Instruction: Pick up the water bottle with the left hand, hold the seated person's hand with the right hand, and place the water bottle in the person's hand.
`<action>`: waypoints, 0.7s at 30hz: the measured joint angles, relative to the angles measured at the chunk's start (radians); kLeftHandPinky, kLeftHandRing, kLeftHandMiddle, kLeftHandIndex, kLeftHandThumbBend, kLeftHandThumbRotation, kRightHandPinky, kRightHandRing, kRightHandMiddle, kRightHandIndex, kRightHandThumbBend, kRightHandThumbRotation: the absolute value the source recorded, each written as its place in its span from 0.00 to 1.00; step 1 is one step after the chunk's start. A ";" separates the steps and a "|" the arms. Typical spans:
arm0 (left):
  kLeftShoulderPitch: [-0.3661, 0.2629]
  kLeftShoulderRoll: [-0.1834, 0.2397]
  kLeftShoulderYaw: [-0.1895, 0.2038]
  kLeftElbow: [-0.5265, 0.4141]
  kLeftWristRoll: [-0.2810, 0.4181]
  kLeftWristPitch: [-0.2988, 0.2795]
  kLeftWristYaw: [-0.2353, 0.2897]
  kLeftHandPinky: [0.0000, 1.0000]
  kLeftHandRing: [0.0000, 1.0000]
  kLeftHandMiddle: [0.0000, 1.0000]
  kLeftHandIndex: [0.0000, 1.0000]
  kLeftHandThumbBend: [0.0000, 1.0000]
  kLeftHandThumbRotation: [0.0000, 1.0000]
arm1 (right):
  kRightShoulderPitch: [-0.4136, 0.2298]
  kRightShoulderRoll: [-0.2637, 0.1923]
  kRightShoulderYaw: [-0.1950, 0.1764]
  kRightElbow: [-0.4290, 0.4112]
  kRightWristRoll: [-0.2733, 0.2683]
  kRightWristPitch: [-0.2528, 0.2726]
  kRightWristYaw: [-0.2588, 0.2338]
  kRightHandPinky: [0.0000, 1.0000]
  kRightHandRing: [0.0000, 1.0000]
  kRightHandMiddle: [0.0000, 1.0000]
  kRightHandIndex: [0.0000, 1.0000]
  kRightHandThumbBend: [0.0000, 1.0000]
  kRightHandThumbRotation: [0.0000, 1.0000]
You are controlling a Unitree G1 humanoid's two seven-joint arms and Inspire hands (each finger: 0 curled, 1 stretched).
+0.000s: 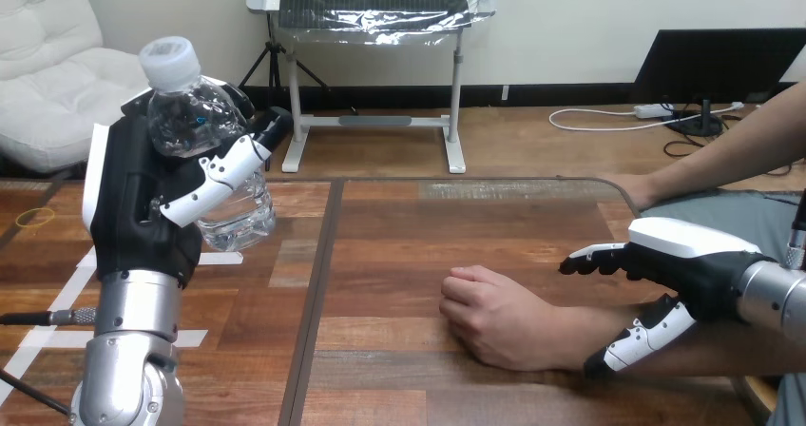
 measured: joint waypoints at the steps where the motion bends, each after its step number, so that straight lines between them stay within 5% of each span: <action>1: 0.000 0.000 0.000 0.000 0.000 0.000 0.000 0.18 0.22 0.28 0.33 0.54 0.00 | -0.001 0.000 0.002 0.000 0.000 0.002 0.000 0.81 0.88 0.89 0.88 1.00 0.44; 21: -0.012 0.000 0.010 0.000 -0.009 0.007 -0.009 0.19 0.23 0.29 0.33 0.53 0.00 | -0.049 0.000 0.047 0.000 -0.022 0.089 0.069 0.71 0.89 0.89 0.86 1.00 0.42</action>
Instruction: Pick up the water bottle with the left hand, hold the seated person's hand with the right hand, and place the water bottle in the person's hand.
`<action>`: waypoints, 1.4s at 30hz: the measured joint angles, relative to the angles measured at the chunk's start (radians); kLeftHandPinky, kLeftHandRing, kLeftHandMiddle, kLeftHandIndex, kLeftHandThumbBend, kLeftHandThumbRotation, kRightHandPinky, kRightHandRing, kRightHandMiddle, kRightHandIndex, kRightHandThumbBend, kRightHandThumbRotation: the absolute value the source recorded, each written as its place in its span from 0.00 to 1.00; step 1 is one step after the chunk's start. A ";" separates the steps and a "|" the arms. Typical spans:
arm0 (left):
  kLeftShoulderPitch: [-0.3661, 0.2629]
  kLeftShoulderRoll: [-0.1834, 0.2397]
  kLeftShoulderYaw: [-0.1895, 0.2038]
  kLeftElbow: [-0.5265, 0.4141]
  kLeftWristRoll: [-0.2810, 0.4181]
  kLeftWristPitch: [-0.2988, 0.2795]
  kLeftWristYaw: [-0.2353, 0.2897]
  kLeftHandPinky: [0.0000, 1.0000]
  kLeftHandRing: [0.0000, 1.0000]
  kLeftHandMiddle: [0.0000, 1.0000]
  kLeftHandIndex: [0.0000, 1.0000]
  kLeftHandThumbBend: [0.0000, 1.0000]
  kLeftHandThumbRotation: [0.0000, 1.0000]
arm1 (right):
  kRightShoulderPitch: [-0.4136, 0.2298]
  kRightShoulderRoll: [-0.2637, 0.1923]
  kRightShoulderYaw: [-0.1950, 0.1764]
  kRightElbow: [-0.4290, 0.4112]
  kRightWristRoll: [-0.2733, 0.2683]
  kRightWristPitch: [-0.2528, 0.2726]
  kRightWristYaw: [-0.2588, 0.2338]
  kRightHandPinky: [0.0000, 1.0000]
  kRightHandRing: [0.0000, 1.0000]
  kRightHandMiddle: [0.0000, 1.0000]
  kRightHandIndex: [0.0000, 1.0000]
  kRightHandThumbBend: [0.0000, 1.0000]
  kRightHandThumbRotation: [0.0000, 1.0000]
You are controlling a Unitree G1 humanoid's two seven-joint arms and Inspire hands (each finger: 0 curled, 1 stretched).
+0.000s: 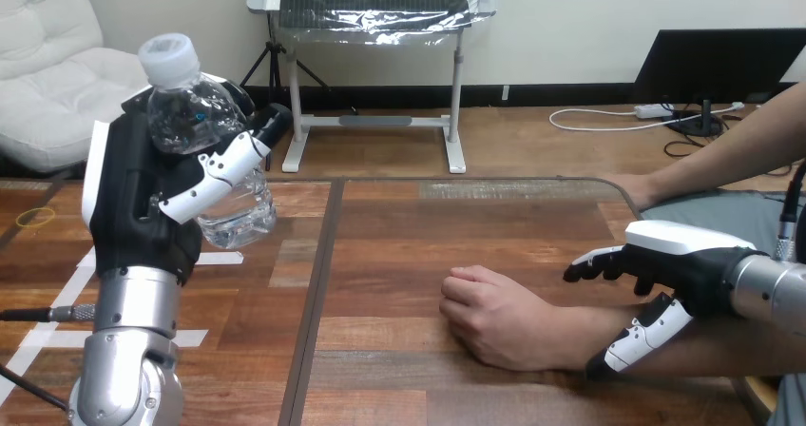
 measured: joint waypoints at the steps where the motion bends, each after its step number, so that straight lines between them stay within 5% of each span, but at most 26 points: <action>1: -0.001 0.000 0.001 0.000 0.000 0.000 0.000 0.19 0.23 0.29 0.33 0.53 0.00 | -0.001 0.000 0.002 0.000 -0.001 0.001 0.001 0.70 0.89 0.88 0.86 1.00 0.42; 27: -0.002 0.001 0.006 0.000 0.013 0.001 0.015 0.19 0.24 0.29 0.33 0.53 0.00 | -0.006 0.003 0.040 0.000 -0.014 0.030 0.012 0.68 0.88 0.87 0.87 1.00 0.44; 42: -0.003 0.001 0.007 0.000 0.012 0.001 0.008 0.19 0.24 0.28 0.33 0.53 0.00 | 0.011 0.007 0.050 -0.008 -0.017 0.044 -0.022 0.73 0.91 0.89 0.87 1.00 0.50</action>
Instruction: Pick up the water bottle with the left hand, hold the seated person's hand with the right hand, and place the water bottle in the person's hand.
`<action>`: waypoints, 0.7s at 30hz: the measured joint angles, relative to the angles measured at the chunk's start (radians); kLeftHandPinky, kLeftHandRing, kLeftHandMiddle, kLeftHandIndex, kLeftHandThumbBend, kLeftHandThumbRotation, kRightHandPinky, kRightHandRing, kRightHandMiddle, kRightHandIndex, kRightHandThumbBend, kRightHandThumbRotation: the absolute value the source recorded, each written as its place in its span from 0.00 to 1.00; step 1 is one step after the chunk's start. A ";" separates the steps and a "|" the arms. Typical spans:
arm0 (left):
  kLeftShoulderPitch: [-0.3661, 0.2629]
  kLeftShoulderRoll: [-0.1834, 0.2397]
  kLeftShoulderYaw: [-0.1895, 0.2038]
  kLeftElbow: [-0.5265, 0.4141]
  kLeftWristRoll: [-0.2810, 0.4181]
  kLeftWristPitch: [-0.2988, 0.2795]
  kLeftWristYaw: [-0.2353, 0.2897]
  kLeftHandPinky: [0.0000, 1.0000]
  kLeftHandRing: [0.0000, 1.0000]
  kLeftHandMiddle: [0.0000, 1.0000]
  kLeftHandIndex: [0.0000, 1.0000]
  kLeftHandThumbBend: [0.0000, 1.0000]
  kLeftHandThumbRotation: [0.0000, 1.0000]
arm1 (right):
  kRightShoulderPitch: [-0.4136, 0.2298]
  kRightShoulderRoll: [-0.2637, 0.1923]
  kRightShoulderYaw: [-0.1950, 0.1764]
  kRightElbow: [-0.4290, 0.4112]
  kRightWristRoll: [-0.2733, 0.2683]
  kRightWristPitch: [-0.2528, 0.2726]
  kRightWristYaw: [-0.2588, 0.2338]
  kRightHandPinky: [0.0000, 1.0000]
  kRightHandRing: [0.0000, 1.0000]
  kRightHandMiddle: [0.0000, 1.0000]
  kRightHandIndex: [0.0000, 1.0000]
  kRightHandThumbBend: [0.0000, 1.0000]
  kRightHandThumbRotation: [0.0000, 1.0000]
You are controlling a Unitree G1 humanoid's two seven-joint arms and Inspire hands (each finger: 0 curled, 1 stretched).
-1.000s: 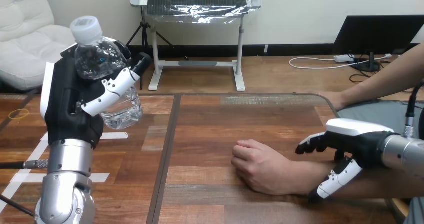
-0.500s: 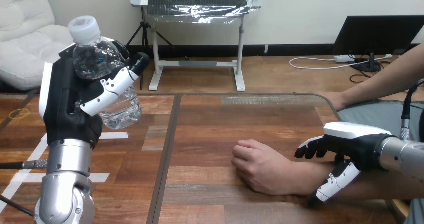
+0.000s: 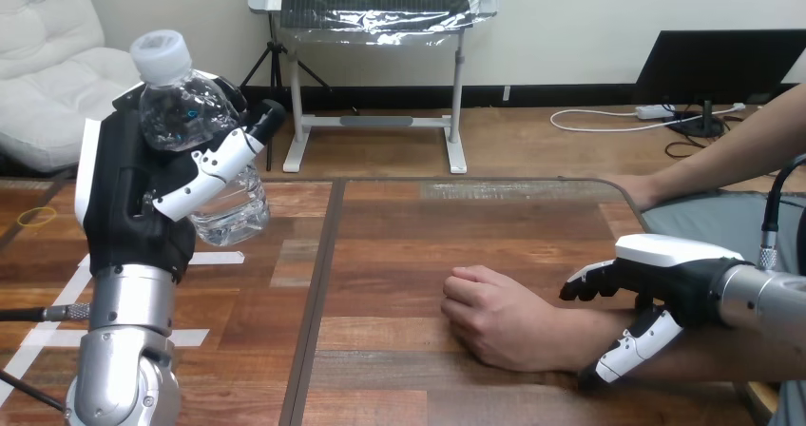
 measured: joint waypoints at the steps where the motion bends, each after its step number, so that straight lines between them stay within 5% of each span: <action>1: 0.000 0.000 0.000 0.000 0.000 0.000 -0.001 0.19 0.24 0.28 0.33 0.53 0.00 | 0.002 0.001 0.000 -0.002 0.000 0.003 -0.003 0.74 0.92 0.89 0.87 1.00 0.50; 21: -0.011 0.000 0.007 0.000 -0.005 0.000 -0.002 0.19 0.23 0.28 0.33 0.53 0.00 | 0.020 0.006 0.014 -0.019 0.014 0.019 -0.014 0.65 0.84 0.89 0.89 1.00 0.45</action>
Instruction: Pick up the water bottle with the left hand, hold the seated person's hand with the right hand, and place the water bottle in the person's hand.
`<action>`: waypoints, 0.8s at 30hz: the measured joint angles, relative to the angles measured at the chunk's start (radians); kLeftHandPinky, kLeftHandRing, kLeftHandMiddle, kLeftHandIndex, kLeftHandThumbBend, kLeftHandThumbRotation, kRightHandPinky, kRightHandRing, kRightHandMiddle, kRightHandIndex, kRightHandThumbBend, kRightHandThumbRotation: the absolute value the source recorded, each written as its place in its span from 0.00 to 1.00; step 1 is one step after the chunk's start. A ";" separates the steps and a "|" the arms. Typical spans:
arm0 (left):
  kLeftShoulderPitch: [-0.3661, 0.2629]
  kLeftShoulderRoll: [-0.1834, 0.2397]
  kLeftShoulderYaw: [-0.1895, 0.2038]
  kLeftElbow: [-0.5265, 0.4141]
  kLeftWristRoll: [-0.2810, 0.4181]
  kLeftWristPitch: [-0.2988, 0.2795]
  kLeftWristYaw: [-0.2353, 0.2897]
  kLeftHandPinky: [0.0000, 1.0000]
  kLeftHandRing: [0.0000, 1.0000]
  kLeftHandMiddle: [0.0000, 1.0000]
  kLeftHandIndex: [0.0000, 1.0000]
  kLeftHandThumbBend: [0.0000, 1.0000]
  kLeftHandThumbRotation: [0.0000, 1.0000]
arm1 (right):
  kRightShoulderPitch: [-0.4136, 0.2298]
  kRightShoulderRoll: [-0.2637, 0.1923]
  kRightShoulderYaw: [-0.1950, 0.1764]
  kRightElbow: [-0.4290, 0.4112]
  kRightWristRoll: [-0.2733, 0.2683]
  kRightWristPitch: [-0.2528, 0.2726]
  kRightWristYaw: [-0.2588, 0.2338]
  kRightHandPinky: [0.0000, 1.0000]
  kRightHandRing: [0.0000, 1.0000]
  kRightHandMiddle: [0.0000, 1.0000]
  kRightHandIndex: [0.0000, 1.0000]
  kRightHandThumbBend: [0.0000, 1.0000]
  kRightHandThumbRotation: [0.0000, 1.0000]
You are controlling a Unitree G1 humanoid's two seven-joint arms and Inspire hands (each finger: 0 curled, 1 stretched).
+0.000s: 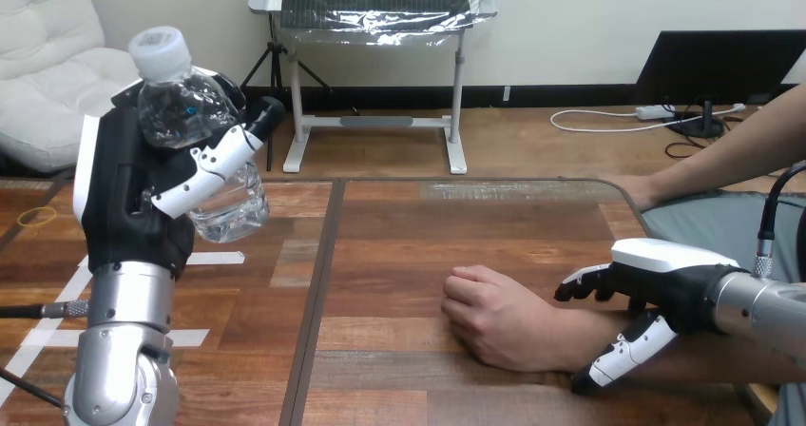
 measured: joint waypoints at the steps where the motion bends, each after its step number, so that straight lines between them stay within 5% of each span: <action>1: -0.001 0.000 0.001 0.000 -0.002 0.000 -0.002 0.19 0.23 0.29 0.33 0.53 0.00 | 0.000 0.001 0.000 0.000 0.001 0.001 0.000 0.65 0.84 0.89 0.89 1.00 0.44; 24: -0.016 0.000 0.018 0.002 -0.021 -0.006 -0.026 0.19 0.23 0.29 0.35 0.56 0.00 | 0.006 0.024 0.009 -0.017 0.007 0.079 0.033 0.69 0.91 0.97 0.94 1.00 0.38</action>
